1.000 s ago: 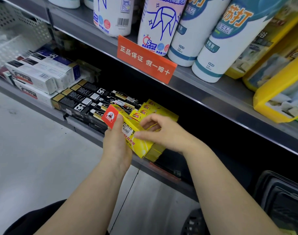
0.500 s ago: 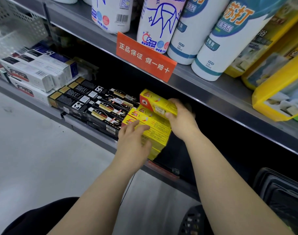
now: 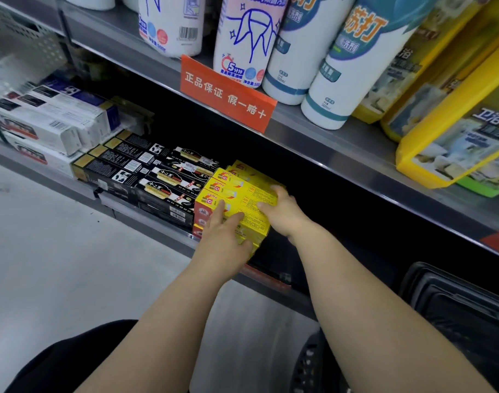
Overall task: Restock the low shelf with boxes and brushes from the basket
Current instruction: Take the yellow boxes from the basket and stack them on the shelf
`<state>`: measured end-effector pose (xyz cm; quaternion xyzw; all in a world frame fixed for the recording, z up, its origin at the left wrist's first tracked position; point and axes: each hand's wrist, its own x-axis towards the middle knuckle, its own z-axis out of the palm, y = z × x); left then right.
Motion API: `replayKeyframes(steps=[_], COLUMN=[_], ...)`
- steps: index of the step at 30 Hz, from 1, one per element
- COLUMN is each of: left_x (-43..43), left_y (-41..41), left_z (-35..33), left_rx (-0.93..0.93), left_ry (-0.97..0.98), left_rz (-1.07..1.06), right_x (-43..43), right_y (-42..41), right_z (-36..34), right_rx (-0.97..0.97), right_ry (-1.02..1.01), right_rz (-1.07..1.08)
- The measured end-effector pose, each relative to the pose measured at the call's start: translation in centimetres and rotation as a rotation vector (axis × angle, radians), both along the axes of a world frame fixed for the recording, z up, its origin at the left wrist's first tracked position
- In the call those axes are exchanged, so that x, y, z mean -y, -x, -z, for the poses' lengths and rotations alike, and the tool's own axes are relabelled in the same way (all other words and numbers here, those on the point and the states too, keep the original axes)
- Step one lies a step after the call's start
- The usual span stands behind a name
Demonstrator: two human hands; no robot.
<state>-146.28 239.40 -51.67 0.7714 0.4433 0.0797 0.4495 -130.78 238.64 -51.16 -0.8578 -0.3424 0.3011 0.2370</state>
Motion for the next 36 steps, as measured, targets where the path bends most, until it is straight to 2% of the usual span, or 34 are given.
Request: replayKeyframes(steps=[3, 5, 9, 11, 13, 20, 22, 25, 29, 31, 34, 36], left_x=[0.4, 0.9, 2.6, 4.2, 6.4, 14.7, 16.7, 18.4, 19.4, 19.8, 20.4, 20.7], left_y=[-0.5, -1.2, -2.6, -3.5, -4.4, -6.9, -7.1, -7.3, -7.3, -7.0, -7.0, -7.1], left_z=[-0.9, -1.9, -5.1, -7.0, -8.5, -9.4, -9.2, -8.6, -8.7, -8.8, -9.0, -9.0], left_rx=[0.003, 0.025, 0.289, 0.452, 0.513, 0.349, 0.324, 0.229, 0.168, 0.146, 0.095, 0.085], left_ry=[-0.019, -0.061, -0.073, -0.026, -0.057, -0.393, -0.417, -0.443, -0.471, -0.473, -0.475, -0.426], left_rz=[-0.033, -0.047, -0.036, 0.061, 0.201, 0.681, 0.806, 0.938, 0.972, 0.990, 1.020, 1.011], right_x=[0.9, 2.5, 9.6, 13.8, 17.8, 29.1, 31.5, 33.6, 34.3, 34.0, 33.2, 32.9], right_y=[0.2, 0.2, -0.2, -0.7, -1.2, -3.2, -4.0, -4.8, -3.9, -3.0, -2.1, -2.0], right_z=[-2.7, -5.4, -10.9, -12.8, -13.7, -10.6, -8.1, -3.6, 2.6, 4.9, 6.4, 6.1], right_rx=[-0.004, -0.033, -0.124, -0.157, -0.177, -0.120, -0.073, -0.007, 0.096, 0.169, 0.261, 0.246], right_ry=[-0.089, -0.154, -0.214, -0.223, -0.213, -0.147, -0.080, 0.187, 0.603, 0.738, 0.766, 0.725], right_rz=[0.095, 0.074, -0.021, -0.004, 0.029, 0.143, 0.189, 0.140, -0.057, 0.037, 0.129, 0.074])
